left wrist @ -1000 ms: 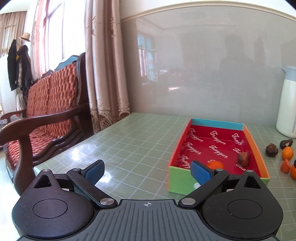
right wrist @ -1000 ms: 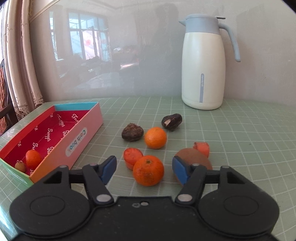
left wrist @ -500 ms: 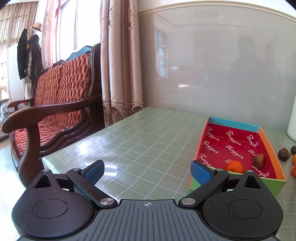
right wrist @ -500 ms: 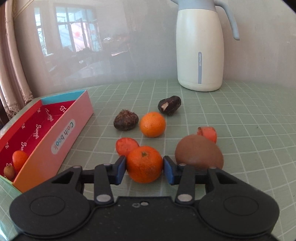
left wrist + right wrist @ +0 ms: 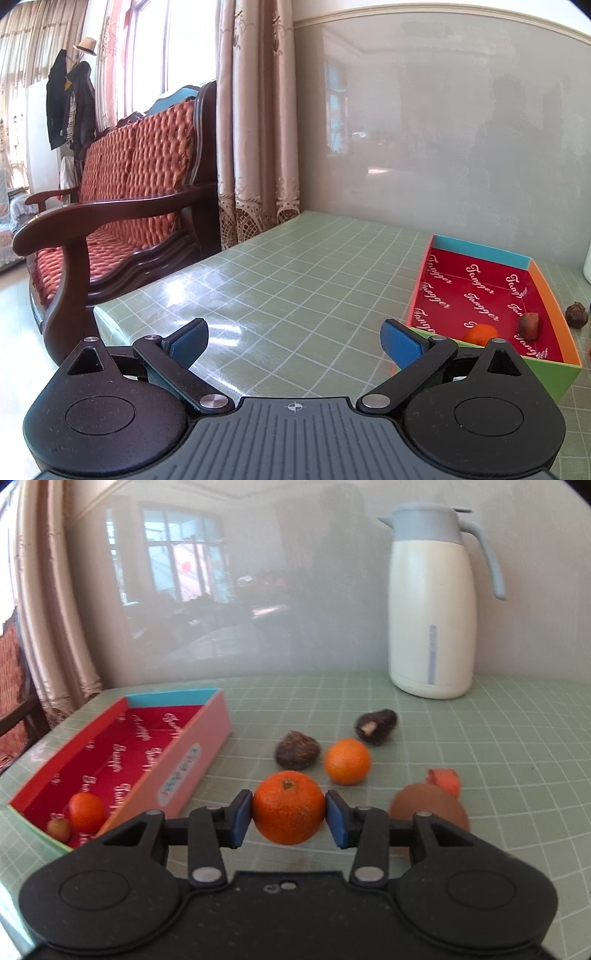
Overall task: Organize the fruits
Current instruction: 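Carry the tangerine with the right tool over the box, then lower the tangerine into the box and open the right tool, then move the left tool to the brown kiwi while the right tool withdraws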
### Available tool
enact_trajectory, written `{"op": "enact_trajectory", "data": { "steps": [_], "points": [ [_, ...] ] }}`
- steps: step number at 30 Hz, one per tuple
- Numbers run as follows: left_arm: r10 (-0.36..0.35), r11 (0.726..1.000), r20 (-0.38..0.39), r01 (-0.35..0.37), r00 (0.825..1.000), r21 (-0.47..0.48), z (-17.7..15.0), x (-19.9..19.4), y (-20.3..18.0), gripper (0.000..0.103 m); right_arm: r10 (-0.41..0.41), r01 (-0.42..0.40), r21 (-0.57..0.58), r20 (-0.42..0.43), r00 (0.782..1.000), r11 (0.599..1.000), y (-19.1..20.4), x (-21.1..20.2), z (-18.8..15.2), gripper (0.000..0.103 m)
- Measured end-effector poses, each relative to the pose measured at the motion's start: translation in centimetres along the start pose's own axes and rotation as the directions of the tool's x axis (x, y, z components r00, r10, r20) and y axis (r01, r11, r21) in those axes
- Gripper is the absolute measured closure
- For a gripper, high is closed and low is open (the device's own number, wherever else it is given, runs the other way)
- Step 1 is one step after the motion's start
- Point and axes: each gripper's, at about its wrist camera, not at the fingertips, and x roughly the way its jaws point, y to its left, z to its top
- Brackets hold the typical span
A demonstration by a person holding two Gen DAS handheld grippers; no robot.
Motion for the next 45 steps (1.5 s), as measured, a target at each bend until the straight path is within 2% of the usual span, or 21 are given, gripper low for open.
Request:
{"op": "enact_trajectory", "data": {
  "steps": [5,9,17,26,35,37,39,43,45],
  "points": [
    [0.011,1.000,-0.003,-0.011,1.000,-0.010,-0.1,0.0,0.5,0.004,0.117,-0.116,-0.054,0.014,0.993,0.992,2.7,-0.3,0.5,0.061],
    [0.023,1.000,-0.002,-0.023,1.000,-0.015,-0.1,0.0,0.9,0.004,0.211,-0.208,-0.100,0.026,0.977,0.973,5.2,-0.4,1.0,0.061],
    [0.045,0.999,-0.008,-0.045,0.999,-0.022,-0.3,0.1,2.0,0.004,0.295,-0.292,-0.188,-0.011,0.955,0.938,8.9,0.1,1.0,0.061],
    [0.052,0.998,-0.010,-0.052,0.999,-0.025,-0.4,0.2,2.3,0.004,0.305,-0.315,-0.243,-0.077,0.949,0.918,11.1,0.9,-0.2,0.060],
    [0.045,0.999,-0.008,-0.045,0.999,-0.014,-0.4,0.0,1.6,0.004,0.299,-0.300,-0.238,-0.044,0.953,0.924,10.5,0.3,0.0,0.059],
    [0.040,0.999,-0.008,-0.040,0.999,-0.012,-0.4,0.0,1.3,0.004,0.293,-0.291,-0.235,-0.027,0.956,0.927,10.4,0.0,0.1,0.054],
    [0.035,0.999,-0.006,-0.035,0.999,-0.006,-0.3,-0.1,1.0,0.004,0.280,-0.274,-0.230,-0.006,0.960,0.934,10.0,-0.4,0.3,0.034],
    [0.016,1.000,0.003,-0.016,1.000,0.005,-0.3,-0.5,0.1,0.004,0.244,-0.231,-0.221,0.031,0.969,0.948,8.9,-1.0,0.6,0.030],
    [0.001,1.000,0.010,-0.001,1.000,0.010,-0.2,-0.8,-0.5,0.004,0.228,-0.214,-0.206,0.044,0.973,0.955,8.2,-1.2,0.8,0.024]
  ]
}}
